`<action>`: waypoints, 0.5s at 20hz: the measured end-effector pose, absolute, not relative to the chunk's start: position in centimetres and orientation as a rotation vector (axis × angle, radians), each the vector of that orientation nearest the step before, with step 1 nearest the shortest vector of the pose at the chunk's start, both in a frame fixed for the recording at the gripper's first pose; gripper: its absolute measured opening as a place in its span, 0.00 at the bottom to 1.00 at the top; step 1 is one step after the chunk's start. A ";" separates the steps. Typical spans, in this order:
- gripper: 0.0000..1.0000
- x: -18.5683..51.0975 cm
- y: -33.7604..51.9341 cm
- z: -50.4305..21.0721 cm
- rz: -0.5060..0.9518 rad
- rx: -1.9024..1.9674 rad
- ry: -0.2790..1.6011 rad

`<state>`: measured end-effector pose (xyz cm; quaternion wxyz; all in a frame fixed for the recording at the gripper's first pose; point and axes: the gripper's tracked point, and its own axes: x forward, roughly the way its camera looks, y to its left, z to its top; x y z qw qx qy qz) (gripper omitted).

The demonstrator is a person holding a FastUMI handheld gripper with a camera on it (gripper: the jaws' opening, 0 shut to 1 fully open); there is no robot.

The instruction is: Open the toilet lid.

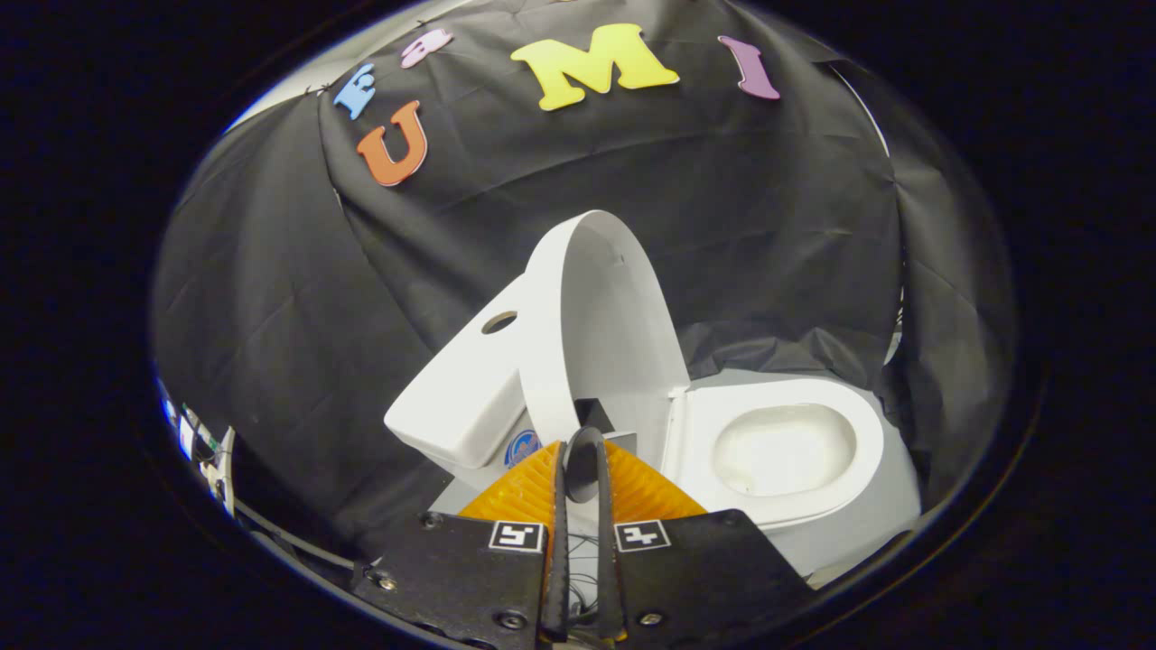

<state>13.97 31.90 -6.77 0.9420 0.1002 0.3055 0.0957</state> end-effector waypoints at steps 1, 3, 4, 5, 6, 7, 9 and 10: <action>0.16 13.9 32.3 -7.0 0.197 0.196 0.624; 0.16 14.0 33.2 -7.3 0.203 0.171 0.627; 0.16 14.0 33.5 -7.3 0.203 0.161 0.625; 0.16 14.1 33.7 -7.3 0.200 0.146 0.620; 0.16 14.1 34.0 -7.3 0.196 0.133 0.618; 0.16 13.9 34.3 -7.4 0.193 0.122 0.618; 0.16 14.0 34.7 -7.6 0.194 0.112 0.619; 0.16 14.0 34.8 -7.6 0.193 0.107 0.618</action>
